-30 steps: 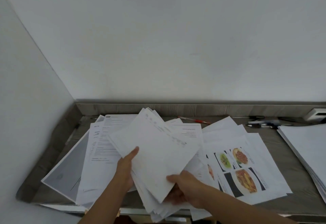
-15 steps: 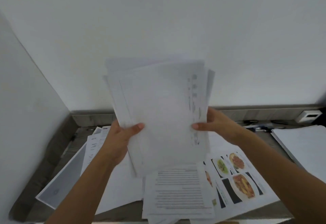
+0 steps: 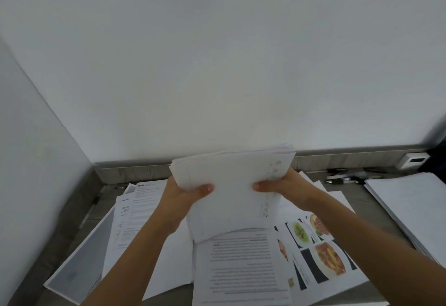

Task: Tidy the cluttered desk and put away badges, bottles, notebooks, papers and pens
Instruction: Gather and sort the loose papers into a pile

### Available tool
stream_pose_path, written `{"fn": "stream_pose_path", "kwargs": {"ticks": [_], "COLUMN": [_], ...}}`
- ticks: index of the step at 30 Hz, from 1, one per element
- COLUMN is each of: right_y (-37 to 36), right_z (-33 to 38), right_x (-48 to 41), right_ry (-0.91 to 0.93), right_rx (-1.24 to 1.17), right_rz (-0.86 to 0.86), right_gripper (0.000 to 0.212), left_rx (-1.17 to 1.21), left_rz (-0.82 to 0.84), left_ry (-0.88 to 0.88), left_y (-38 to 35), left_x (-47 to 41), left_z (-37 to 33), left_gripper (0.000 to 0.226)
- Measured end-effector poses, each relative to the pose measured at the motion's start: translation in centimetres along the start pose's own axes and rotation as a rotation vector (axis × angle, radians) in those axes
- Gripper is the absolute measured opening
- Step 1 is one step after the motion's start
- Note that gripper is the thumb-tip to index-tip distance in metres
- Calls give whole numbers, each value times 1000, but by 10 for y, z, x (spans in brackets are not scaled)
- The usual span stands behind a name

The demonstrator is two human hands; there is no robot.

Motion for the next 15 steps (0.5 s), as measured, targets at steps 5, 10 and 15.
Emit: {"fn": "stream_pose_path", "kwargs": {"ticks": [5,10,15], "right_y": [4,1,28], "right_z": [-3,-45,-27], "right_x": [2,8,19], "right_ry": [4,-133,-141], "right_rx": [-23,30,-15], "right_rz": [-26,6,-119], "right_gripper": [39,42,25], "left_rx": [-14,-35,125], "left_rz": [14,-45,-113], "left_ry": [20,169,163], "left_y": [2,-4,-33], "left_x": [-5,5,-10], "left_z": [4,39,23], "left_gripper": [39,42,31]}}
Point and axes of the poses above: each hand's wrist, its own x-axis away from the middle knuckle, its own y-axis out of the back of the hand, z = x × y, the point moved 2 cm from there along -x, towards the middle knuckle, and after that the axes turned 1 degree about -y, right-handed, at the moved point
